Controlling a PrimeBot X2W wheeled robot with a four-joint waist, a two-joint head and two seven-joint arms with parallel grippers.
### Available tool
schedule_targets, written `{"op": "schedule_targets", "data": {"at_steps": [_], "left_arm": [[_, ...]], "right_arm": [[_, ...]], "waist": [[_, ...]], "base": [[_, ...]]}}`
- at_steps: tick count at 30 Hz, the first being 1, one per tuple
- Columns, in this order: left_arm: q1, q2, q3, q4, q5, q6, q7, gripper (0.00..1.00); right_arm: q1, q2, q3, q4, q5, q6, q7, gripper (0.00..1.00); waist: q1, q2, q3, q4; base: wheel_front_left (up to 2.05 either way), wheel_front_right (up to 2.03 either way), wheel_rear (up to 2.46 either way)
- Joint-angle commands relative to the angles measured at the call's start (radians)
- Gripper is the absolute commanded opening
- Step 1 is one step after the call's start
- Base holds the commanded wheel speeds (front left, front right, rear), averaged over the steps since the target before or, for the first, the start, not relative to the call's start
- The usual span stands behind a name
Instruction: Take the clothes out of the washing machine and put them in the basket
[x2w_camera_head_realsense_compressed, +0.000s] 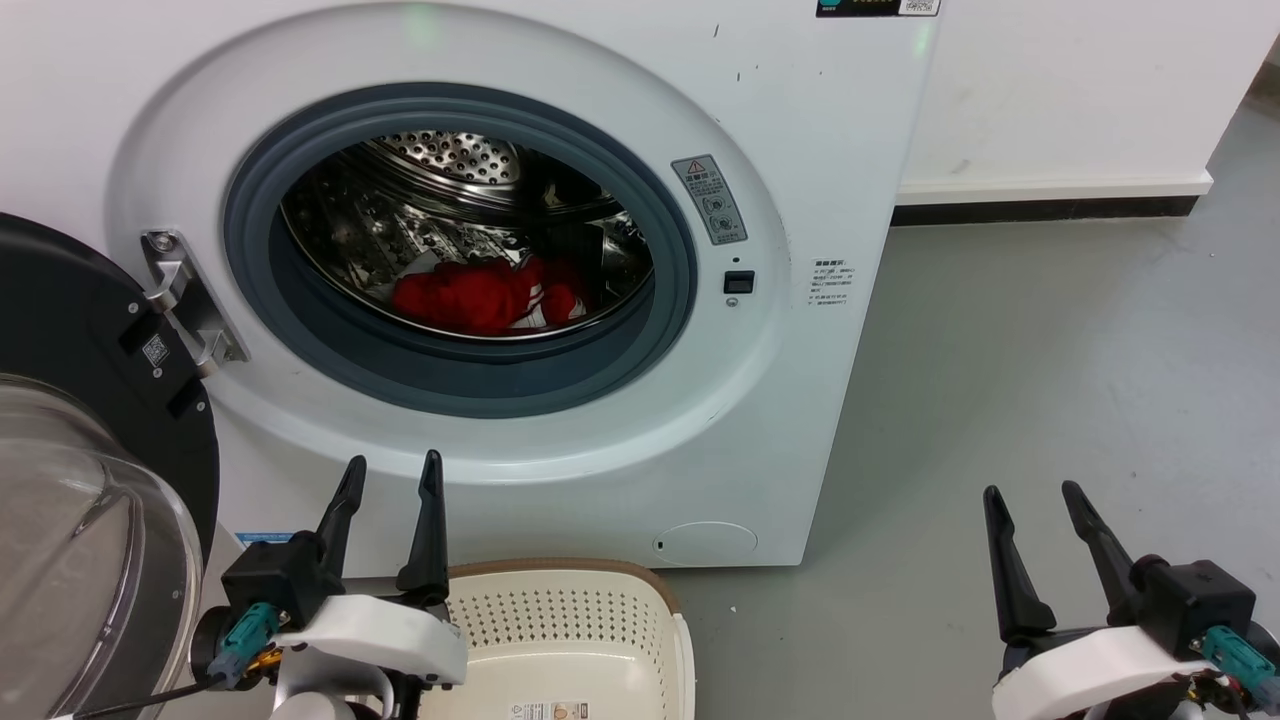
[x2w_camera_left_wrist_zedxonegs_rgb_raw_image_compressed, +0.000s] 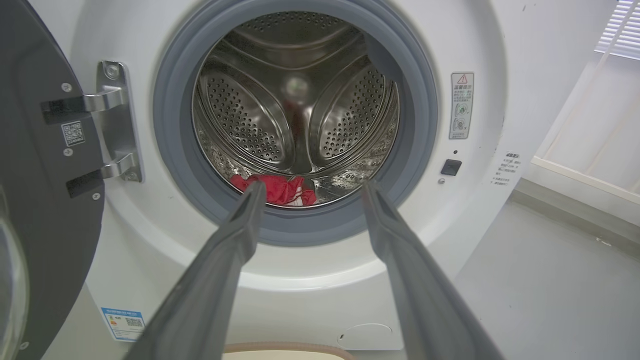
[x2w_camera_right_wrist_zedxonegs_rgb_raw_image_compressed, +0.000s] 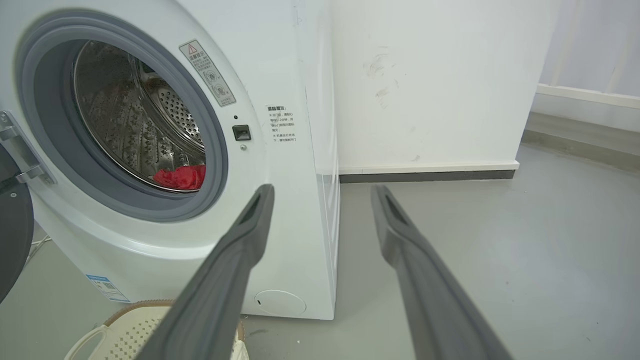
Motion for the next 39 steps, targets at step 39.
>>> {"op": "schedule_targets", "data": {"at_steps": [39], "left_arm": [[0.002,0.002,-0.008,0.033,0.175,0.029,-0.05,1.0]], "right_arm": [[0.023,0.0,0.013,-0.022,-0.169,0.0,-0.034,1.0]], "waist": [[-0.0001,0.0,-0.005,0.004]], "base": [[0.0,0.0,0.0]]}}
